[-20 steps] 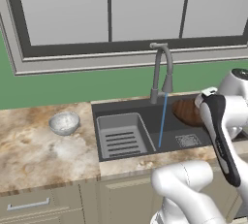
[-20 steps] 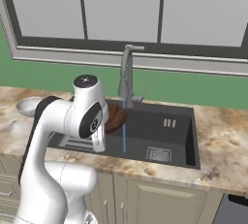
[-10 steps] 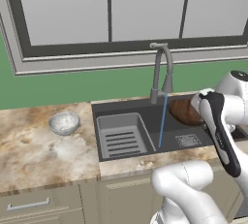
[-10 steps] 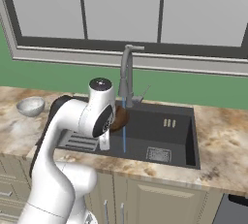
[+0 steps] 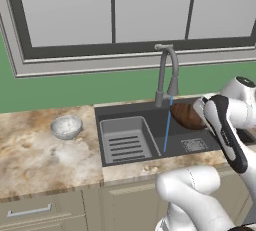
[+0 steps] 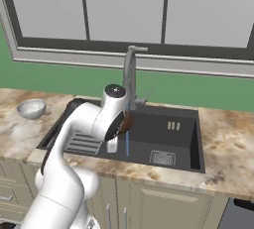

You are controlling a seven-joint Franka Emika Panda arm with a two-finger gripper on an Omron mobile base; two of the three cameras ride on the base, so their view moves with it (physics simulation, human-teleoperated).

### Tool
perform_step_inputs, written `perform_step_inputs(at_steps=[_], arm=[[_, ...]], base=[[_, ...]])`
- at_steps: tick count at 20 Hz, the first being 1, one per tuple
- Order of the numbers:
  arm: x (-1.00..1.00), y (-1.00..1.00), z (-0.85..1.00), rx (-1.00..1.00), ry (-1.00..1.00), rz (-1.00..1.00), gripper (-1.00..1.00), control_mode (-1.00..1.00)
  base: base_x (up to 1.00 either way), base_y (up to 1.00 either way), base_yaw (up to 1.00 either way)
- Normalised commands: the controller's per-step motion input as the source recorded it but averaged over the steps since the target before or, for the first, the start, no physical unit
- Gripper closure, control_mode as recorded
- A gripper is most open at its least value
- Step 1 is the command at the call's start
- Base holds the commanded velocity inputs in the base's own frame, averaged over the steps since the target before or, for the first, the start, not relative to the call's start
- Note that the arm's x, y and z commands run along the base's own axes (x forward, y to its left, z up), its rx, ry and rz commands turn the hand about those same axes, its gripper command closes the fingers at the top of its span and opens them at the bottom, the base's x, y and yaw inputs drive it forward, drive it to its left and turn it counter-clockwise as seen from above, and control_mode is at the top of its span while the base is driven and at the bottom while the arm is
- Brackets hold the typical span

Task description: Rinse each bowl for a few seconds and place them down in the sink or on the counter.

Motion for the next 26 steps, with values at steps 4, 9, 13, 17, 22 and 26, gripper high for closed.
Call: perform_step_inputs(at_steps=[4,9,13,17,22,26], arm=[[0.27,-0.04,-0.17,0.07,0.0,0.04,1.0,-1.0],[0.37,-0.07,-0.14,0.06,0.0,0.04,1.0,-1.0],[0.36,-0.09,-0.11,0.06,0.0,0.04,1.0,-1.0],[0.44,-0.02,-0.16,0.06,0.0,0.04,1.0,-1.0],[0.43,-0.08,-0.18,0.07,0.0,0.05,1.0,-1.0],[0.31,-0.11,-0.17,0.06,-0.01,0.05,1.0,-1.0]], base=[[0.0,0.0,0.0],[0.0,0.0,0.0],[0.0,0.0,0.0],[0.0,0.0,0.0],[0.0,0.0,0.0],[0.0,0.0,0.0]])
